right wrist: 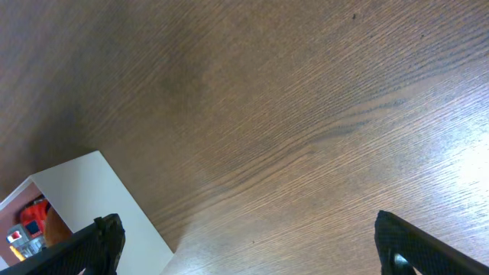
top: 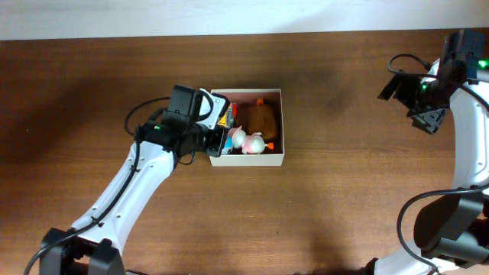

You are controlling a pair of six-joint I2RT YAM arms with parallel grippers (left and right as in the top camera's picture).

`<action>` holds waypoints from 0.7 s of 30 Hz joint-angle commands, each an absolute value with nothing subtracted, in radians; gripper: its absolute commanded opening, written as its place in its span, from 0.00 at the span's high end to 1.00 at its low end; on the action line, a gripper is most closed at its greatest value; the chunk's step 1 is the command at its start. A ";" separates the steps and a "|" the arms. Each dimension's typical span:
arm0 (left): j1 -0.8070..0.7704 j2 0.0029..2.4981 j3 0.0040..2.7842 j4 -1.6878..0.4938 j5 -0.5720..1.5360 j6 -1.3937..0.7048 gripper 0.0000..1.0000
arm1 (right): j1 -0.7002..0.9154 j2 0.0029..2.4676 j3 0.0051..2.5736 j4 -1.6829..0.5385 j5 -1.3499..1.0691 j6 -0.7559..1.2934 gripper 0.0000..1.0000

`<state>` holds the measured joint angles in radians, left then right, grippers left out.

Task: Pack container
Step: 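Lower the ball into the box and open the left gripper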

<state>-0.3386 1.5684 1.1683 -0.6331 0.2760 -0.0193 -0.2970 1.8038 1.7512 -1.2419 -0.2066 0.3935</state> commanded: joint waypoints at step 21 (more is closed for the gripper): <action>-0.372 1.742 1.179 -0.640 0.156 -0.014 0.87 | -0.293 1.806 1.756 -1.242 -0.197 0.398 0.01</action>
